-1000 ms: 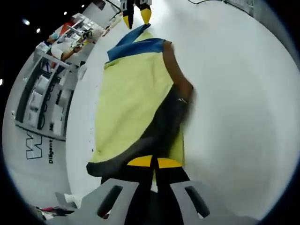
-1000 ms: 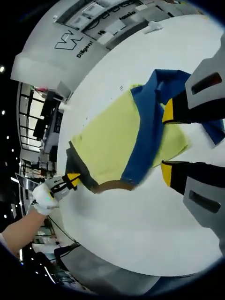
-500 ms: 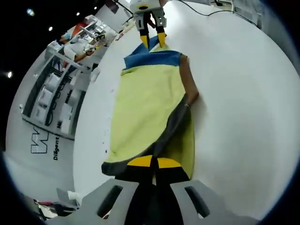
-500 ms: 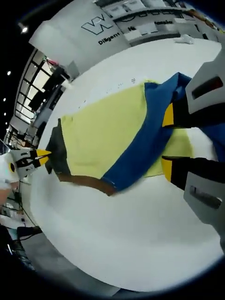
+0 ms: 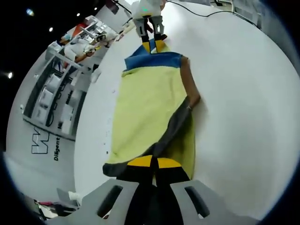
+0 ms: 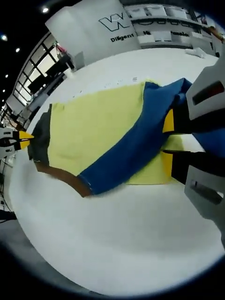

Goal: Fold the garment on the visible template until the final outline fits inside the template.

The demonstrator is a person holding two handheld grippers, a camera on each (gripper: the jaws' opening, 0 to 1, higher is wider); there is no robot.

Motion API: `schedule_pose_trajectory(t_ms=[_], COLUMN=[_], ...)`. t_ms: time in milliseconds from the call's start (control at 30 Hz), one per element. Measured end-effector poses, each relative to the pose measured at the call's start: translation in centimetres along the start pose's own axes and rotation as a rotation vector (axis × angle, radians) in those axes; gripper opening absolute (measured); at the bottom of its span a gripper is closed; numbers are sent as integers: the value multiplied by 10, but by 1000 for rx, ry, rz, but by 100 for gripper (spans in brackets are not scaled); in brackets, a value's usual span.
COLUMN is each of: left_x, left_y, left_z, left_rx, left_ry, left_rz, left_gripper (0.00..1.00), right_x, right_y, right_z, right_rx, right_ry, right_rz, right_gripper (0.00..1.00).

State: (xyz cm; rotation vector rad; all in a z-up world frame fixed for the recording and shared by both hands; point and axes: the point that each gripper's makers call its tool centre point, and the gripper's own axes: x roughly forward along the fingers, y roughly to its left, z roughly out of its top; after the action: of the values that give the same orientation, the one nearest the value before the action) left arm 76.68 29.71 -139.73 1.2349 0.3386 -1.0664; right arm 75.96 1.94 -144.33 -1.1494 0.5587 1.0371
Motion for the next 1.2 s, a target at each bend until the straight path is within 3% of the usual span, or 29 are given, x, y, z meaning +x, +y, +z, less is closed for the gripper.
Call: schedule_pose_trajectory(t_ms=[167,333,633,933,1200], left_x=[1,1,-5,-19,-39], left_y=[0,0,0,3,1], left_z=[1,0,-4,-1,10], left_rx=[-2,-7,-20,-99,-136], left_ry=[1,3,13,7,-10], left_rz=[-2,-2,-4,-3,-19], left_gripper=[8,8,7,7,7], right_x=[1,3,-5,-38,-71], right_y=[-5,-3,-5,-10,-11], right_z=[3,5,1,1,11], right_rx=[-4,-16,19,180,228], right_ry=[-21,-31,-35,-107,-150], right_rz=[-3,19,25,21,-4], right_gripper=[9,0,0,0,0])
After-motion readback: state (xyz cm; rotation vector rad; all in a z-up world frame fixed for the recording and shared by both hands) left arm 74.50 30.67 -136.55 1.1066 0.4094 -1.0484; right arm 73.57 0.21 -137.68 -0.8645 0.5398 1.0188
